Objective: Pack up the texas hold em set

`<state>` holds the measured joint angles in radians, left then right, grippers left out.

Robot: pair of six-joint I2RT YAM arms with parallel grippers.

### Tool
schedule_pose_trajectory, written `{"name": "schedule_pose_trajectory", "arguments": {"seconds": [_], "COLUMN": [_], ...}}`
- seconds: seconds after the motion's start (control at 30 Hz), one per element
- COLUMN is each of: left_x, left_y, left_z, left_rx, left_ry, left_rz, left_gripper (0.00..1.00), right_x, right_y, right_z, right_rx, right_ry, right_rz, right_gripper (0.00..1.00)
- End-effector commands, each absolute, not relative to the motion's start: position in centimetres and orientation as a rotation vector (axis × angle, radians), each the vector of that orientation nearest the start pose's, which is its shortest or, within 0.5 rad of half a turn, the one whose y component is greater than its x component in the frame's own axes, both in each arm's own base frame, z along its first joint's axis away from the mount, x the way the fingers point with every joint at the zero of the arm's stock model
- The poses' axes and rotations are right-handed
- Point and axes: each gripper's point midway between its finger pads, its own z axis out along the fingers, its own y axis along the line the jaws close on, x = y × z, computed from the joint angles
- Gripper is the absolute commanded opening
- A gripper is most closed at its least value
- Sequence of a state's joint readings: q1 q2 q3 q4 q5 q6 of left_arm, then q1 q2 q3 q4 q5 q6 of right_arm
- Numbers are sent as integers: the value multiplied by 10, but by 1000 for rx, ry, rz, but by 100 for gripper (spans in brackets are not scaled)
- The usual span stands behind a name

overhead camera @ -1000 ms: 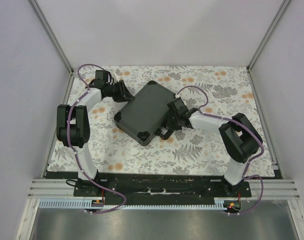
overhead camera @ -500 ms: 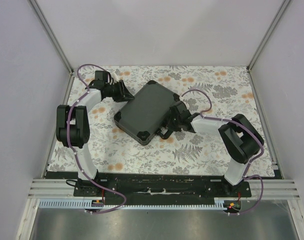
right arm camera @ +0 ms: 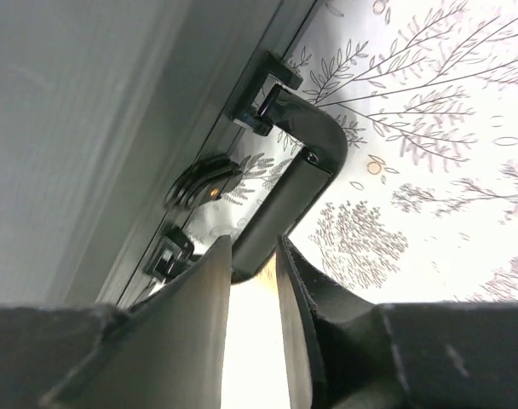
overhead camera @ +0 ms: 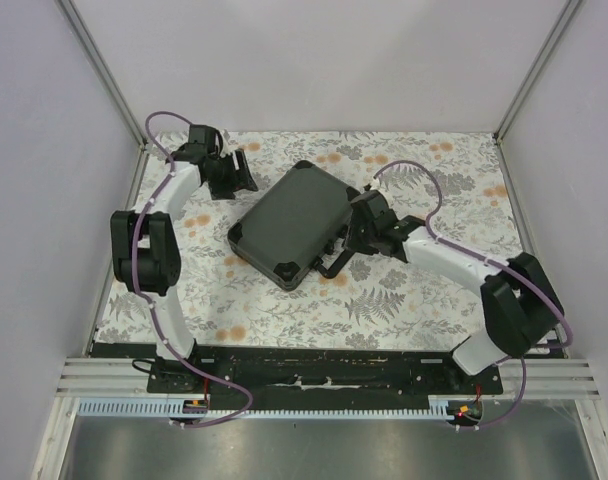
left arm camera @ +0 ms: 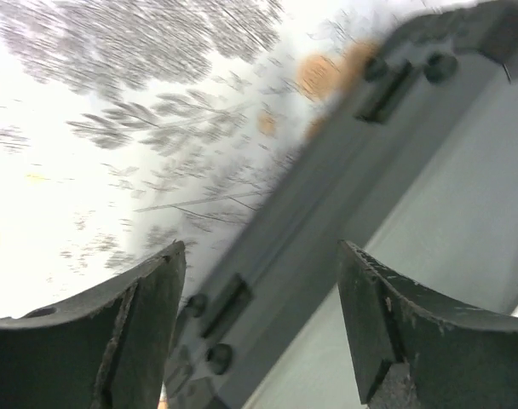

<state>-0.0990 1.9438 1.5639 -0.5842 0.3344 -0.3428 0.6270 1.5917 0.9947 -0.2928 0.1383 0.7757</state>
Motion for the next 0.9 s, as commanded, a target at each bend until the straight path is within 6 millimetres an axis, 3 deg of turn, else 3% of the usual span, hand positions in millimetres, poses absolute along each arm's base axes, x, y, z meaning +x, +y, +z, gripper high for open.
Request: {"name": "schedule_pose_trajectory", "arguments": {"seconds": [0.0, 0.17, 0.3, 0.57, 0.87], "left_x": [464, 428, 378, 281, 210], "left_y": [-71, -67, -57, -43, -35], "left_z": [163, 211, 241, 275, 284], "left_rx": [-167, -191, -253, -327, -382], "left_ry": [2464, 2386, 2347, 2247, 2168], "left_rz": [-326, -329, -300, -285, -298], "left_gripper": [80, 86, 86, 87, 88], "right_x": [302, 271, 251, 218, 196], "right_y": [205, 161, 120, 55, 18], "right_z": [122, 157, 196, 271, 331], "right_rx": [188, 194, 199, 227, 303], "right_ry": [2483, 2452, 2393, 2251, 2090], "right_rz": [331, 246, 132, -53, -96], "right_gripper": [41, 80, 96, 98, 98]}}
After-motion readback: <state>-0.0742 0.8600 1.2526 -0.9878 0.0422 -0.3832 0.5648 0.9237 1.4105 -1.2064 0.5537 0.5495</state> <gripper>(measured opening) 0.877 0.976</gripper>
